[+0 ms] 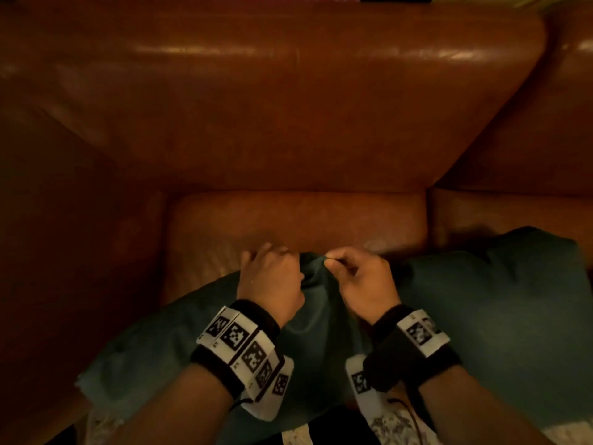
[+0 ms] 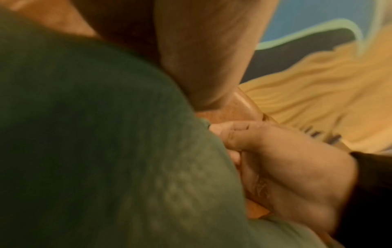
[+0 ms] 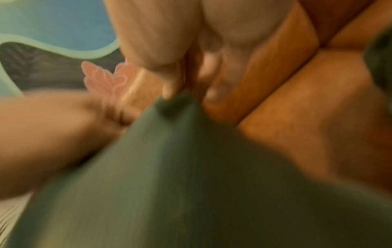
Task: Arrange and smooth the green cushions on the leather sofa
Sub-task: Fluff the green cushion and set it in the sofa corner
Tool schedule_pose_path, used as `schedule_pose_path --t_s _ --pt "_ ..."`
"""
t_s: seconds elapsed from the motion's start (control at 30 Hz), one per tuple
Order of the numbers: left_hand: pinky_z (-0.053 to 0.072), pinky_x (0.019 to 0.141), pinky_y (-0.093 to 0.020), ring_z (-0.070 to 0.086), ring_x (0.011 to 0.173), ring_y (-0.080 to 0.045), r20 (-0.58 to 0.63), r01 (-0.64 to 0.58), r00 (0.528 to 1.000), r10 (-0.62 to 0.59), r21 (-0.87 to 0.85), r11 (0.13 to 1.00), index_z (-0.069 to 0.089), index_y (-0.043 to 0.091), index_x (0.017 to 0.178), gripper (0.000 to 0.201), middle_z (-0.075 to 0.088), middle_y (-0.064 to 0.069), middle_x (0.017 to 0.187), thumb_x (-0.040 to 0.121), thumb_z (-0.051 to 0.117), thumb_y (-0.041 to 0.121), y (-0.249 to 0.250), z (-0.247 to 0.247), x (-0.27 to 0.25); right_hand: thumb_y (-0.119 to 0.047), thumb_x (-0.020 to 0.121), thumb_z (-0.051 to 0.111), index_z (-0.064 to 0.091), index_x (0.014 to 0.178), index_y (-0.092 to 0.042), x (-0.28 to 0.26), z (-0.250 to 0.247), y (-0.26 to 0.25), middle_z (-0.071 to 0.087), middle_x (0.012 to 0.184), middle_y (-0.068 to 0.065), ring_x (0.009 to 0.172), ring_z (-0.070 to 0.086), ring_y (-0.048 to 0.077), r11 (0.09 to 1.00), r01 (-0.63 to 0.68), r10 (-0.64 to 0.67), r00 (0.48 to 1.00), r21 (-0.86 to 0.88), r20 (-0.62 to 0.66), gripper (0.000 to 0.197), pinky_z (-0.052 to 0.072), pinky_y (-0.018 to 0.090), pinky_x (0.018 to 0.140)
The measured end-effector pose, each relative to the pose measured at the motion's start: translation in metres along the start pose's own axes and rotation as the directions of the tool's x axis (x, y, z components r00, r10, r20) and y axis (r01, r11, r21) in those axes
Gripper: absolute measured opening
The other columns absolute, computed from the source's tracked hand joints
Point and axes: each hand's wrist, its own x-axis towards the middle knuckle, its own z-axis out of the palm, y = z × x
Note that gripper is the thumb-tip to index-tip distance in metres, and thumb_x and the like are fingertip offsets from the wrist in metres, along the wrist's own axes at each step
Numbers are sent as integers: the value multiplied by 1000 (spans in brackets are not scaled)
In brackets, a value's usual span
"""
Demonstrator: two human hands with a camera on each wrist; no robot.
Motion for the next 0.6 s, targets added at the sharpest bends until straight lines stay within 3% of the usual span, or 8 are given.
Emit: schedule_pose_path --t_s 0.1,0.17,0.23,0.3,0.37,0.43,0.53,0.6 --pt "29 87 -35 44 103 -14 -154 -83 986 60 -148 986 50 28 98 7 47 10 97 93 45 30 0 0 -8 -22 88 67 66 81 -37 21 -22 -8 70 91 -14 93 65 7 983 -108 83 983 150 165 17 48 31 92" --pt "36 78 -34 48 88 -15 -315 -185 942 119 -189 965 50 27 89 9 48 11 87 91 43 31 0 4 -15 -17 87 69 66 92 -35 28 -28 -22 70 102 -11 103 64 5 975 -108 35 936 192 349 19 47 24 96" --pt "41 68 -31 49 74 -15 -432 -255 895 109 -297 920 51 24 84 15 51 8 78 92 43 33 -5 11 -22 -8 88 66 65 94 -31 32 -25 -33 69 102 -11 102 63 2 980 -105 13 883 169 470 23 47 18 93" --pt "38 67 -20 50 75 -11 -394 -234 918 40 -459 857 54 24 88 15 54 10 78 93 48 36 -11 16 -24 -5 88 65 66 87 -32 33 -22 -34 70 92 -14 93 65 -1 988 -71 10 920 140 392 27 49 19 89" --pt "35 73 -10 55 90 -6 -263 -132 964 -36 -593 794 56 26 103 15 60 12 95 91 55 35 -16 17 -22 -7 88 65 66 82 -35 29 -17 -29 70 86 -18 88 66 -4 996 -20 -1 969 84 246 28 50 19 86" --pt "34 82 -14 52 103 -8 -192 -88 981 -27 -565 821 54 24 112 22 58 9 108 91 58 29 -16 16 -18 -9 89 64 65 83 -37 21 -10 -24 70 88 -19 89 66 -4 996 -6 -5 991 89 131 29 50 19 86" --pt "38 84 -26 49 97 -13 -197 -86 980 -21 -516 852 52 25 96 15 51 7 98 87 60 15 -10 13 -14 -9 90 62 64 84 -42 12 -4 -19 70 92 -19 92 66 -2 993 3 -8 999 115 41 34 50 21 87" --pt "36 81 -25 48 94 -14 -249 -72 965 -76 -532 844 48 27 87 24 50 7 92 83 61 7 -9 13 -14 -12 91 62 65 85 -40 12 -8 -21 69 91 -20 92 64 -2 995 38 -38 999 88 -4 29 48 19 85"
